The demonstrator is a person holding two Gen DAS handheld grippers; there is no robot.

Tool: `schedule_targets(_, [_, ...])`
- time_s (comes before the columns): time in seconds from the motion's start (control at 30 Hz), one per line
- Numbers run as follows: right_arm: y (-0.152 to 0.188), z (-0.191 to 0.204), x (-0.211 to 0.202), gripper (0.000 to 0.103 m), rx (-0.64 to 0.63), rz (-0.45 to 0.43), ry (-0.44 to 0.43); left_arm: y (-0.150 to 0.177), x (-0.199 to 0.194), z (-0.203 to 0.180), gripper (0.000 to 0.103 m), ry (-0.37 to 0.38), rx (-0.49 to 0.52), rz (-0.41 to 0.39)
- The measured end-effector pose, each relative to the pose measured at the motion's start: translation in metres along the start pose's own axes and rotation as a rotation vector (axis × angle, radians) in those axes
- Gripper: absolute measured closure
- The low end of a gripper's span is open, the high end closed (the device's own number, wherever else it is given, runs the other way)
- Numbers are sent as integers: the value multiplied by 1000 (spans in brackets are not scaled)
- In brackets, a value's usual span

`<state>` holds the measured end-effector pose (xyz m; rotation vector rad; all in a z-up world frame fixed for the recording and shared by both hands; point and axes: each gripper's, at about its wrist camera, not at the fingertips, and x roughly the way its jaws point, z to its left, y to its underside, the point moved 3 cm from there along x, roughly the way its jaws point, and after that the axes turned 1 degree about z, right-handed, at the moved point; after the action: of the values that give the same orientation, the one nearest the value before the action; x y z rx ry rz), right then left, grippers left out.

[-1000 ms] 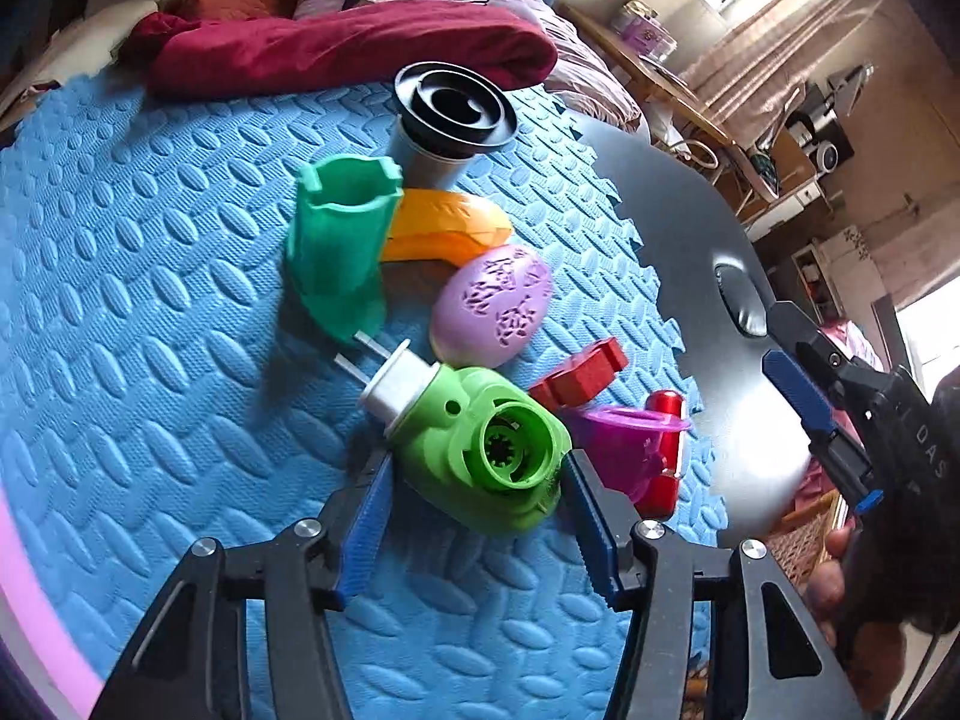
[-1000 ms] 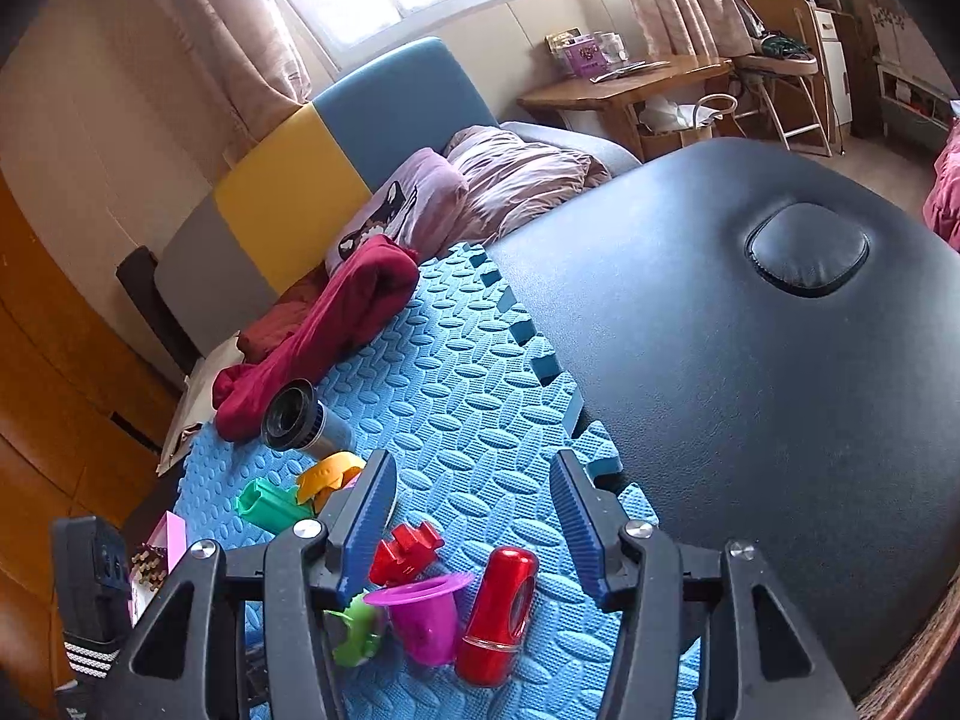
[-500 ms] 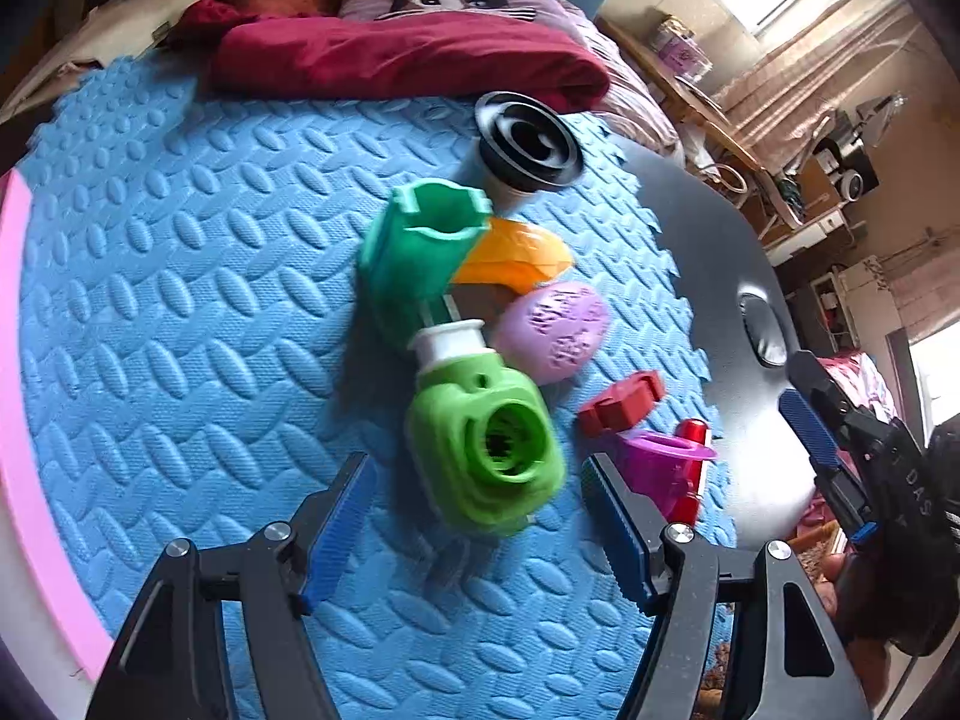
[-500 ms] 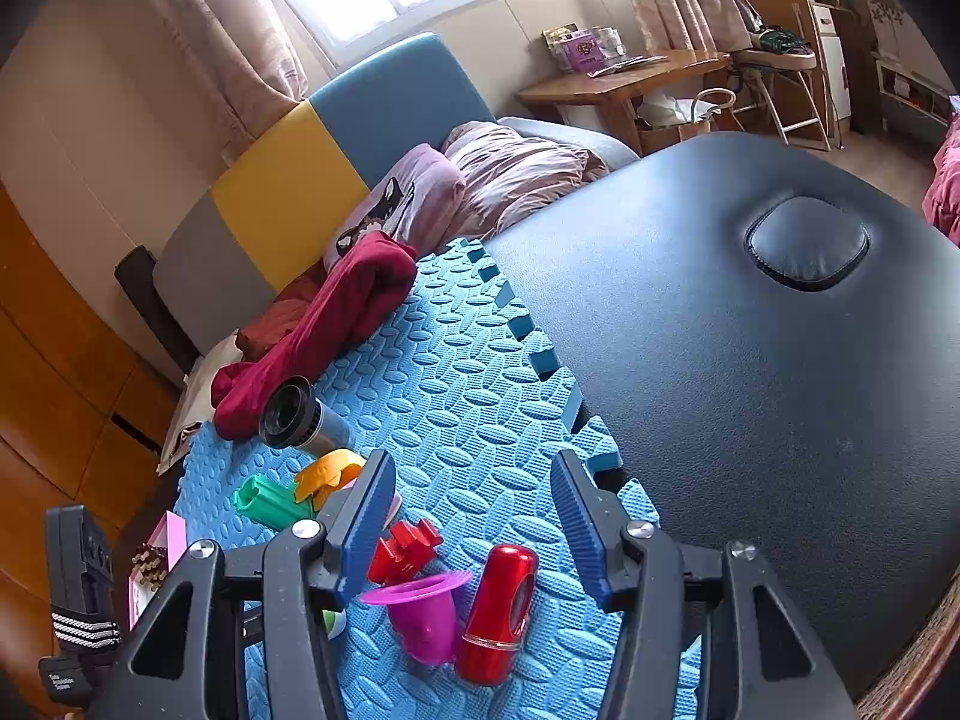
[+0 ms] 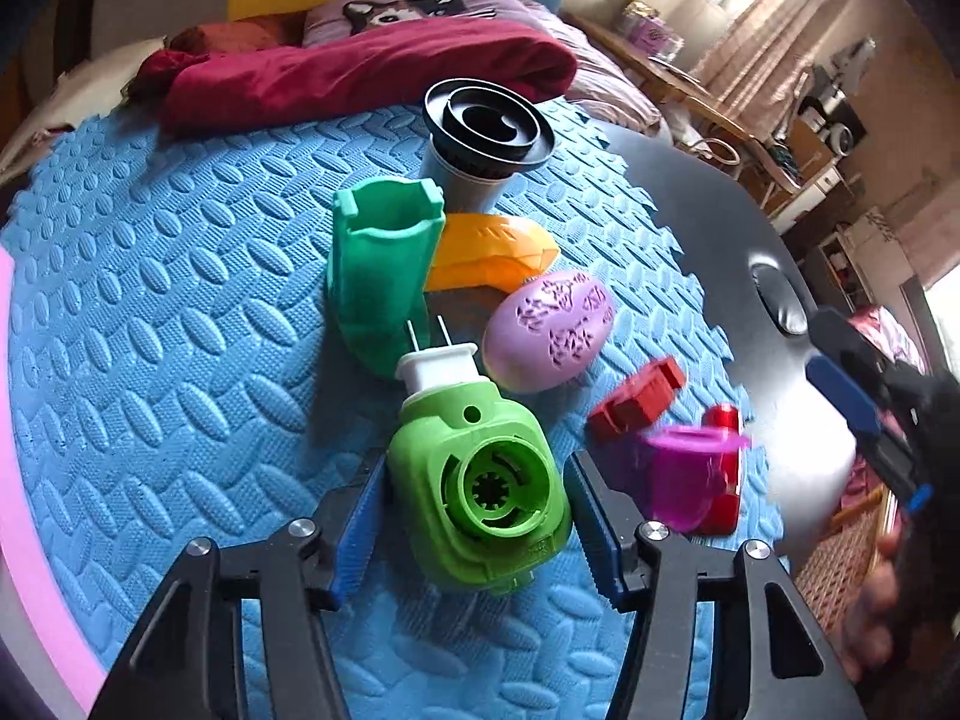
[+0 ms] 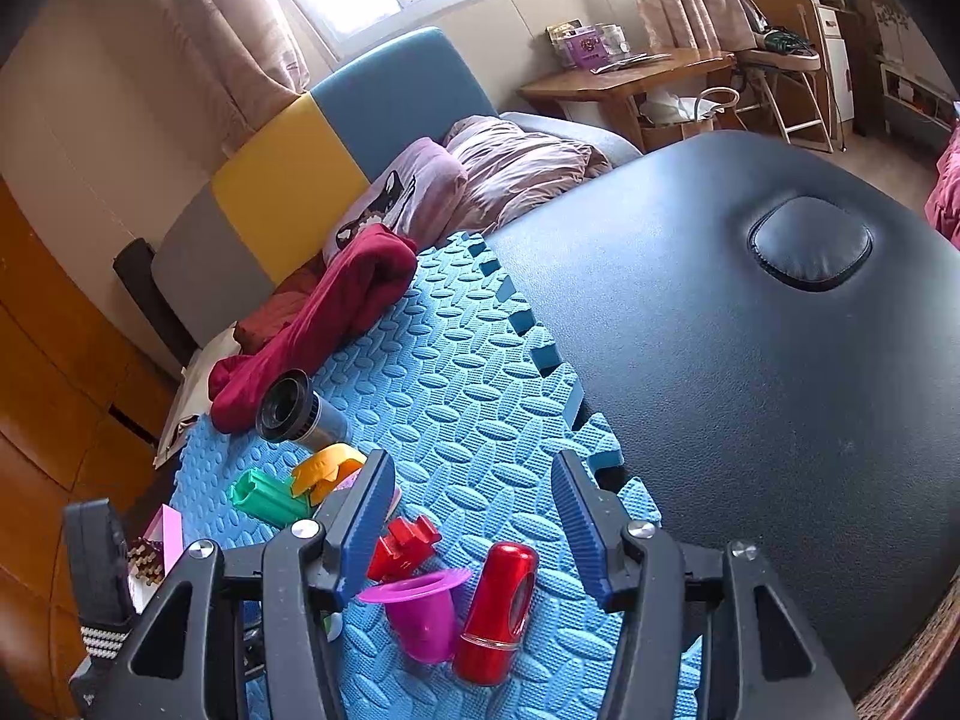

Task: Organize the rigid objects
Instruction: 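Move the left tool to the green plug-in device and grasp it, then move green device into tray with left tool while right tool grasps magenta cup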

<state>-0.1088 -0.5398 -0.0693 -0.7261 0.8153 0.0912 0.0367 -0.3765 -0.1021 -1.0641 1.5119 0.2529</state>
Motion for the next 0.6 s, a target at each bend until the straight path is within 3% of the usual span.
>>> schedule_targets(0.27, [3, 3, 6, 48, -24, 32, 29, 46, -26, 7, 48, 1, 109, -39])
schedule_targets(0.37, [6, 5, 8, 48, -31, 59, 19, 60, -34, 14, 48, 16, 97, -43])
schedule_targets(0.47, [12, 13, 4, 48, -55, 80, -46, 69, -39, 23, 48, 27, 93, -59])
schedule_targets(0.53, [19, 23, 6, 48, -100, 121, -82, 71, -41, 27, 48, 36, 83, -62])
schedule_targets(0.6, [26, 37, 6, 48, -176, 133, -65, 71, -40, 31, 48, 52, 69, -70])
